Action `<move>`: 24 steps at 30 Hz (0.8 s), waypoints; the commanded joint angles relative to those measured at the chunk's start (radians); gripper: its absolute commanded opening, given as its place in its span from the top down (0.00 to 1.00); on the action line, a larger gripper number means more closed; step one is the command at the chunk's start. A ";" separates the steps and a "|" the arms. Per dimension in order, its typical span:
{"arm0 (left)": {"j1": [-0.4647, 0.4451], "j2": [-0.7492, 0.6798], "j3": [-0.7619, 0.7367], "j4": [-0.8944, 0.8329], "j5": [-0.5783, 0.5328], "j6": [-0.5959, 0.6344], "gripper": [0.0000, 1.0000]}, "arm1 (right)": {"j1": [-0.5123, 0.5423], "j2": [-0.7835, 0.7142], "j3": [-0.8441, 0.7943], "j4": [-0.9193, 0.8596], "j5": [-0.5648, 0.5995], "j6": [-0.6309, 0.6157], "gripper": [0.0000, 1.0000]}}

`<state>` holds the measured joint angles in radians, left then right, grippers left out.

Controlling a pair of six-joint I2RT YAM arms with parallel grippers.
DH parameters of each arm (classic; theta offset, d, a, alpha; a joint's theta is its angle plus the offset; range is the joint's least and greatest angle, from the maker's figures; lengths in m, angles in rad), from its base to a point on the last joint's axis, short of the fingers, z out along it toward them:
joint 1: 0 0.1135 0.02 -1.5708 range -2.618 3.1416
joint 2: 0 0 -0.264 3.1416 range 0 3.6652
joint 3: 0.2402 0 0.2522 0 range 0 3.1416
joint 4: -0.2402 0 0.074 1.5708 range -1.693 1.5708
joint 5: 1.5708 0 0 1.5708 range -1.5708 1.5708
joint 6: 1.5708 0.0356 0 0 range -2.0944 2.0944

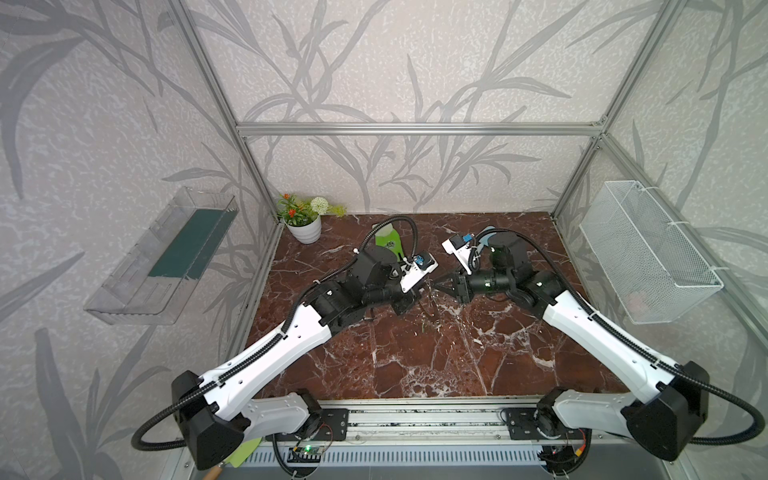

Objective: Put the keys on the keyring

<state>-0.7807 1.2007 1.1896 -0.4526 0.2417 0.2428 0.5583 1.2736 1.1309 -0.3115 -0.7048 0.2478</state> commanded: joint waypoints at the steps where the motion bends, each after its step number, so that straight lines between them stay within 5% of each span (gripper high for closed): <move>1: -0.011 -0.062 0.005 0.097 0.043 -0.022 1.00 | -0.024 0.022 0.003 0.048 -0.029 0.037 1.00; 14: -0.012 -0.096 -0.022 0.211 0.027 -0.149 1.00 | -0.062 0.033 0.016 0.112 -0.242 0.117 1.00; 24: -0.011 -0.107 -0.042 0.338 0.011 -0.242 1.00 | -0.069 0.024 0.044 0.100 -0.287 0.120 1.00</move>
<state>-0.7834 1.1328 1.1408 -0.2920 0.2363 0.0486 0.4892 1.2903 1.1416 -0.2062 -0.9569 0.3550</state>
